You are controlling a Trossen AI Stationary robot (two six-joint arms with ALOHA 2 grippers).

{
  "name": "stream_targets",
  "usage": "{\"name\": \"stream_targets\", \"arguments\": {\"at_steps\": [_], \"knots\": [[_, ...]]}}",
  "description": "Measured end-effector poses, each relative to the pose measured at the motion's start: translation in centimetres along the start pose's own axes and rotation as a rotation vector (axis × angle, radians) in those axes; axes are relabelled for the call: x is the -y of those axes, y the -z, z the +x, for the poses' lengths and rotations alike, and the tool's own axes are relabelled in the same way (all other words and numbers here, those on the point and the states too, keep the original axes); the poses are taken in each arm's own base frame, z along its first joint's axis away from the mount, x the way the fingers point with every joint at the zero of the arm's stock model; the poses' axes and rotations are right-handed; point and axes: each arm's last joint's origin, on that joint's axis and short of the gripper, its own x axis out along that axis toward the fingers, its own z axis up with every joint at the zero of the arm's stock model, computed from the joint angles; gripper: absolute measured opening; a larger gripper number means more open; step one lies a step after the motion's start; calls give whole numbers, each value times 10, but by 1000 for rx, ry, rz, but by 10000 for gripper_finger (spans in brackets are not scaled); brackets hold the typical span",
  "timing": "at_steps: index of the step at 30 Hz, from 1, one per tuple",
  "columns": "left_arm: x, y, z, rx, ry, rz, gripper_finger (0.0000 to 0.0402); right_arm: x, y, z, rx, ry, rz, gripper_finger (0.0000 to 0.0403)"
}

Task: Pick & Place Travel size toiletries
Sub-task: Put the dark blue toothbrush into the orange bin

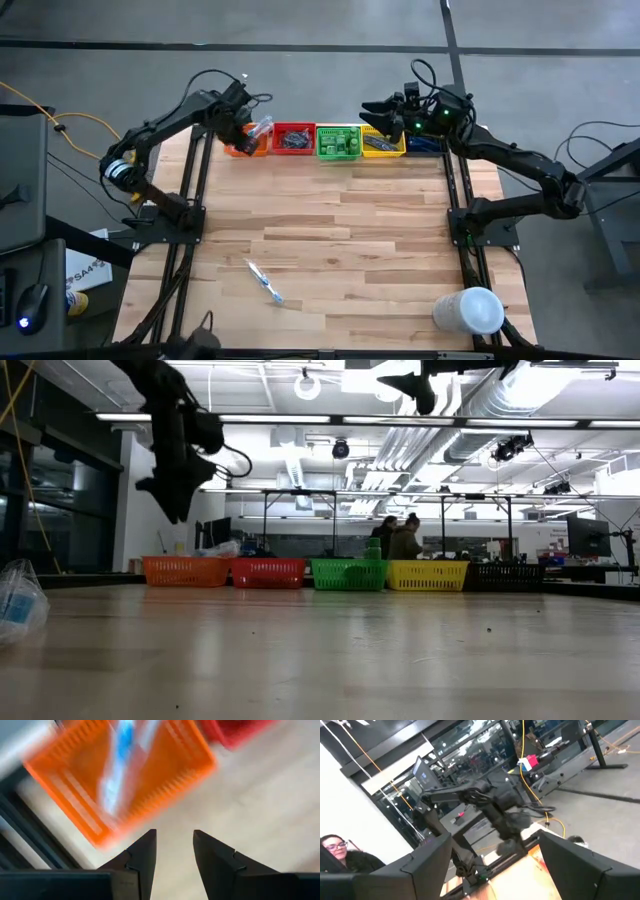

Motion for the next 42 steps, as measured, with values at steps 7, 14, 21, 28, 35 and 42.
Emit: {"name": "stream_targets", "arguments": {"at_steps": [7,14,21,28,35,42], "knots": [[38,33,-31,-73,29,-166,131,1,5,0,-64,-17,12,295],[92,65,-49,-94,74,-142,131,1,5,0,-77,-38,4,295],[147,104,-58,-132,138,166,131,-2,7,0,-131,-125,7,295],[186,148,-68,-105,218,666,131,-4,8,-1,-168,-185,5,295],[209,181,-69,-94,229,1037,171,-4,8,-1,-174,-192,1,295],[235,210,-56,-137,221,1365,227,-6,10,0,-184,-195,50,295]]}}
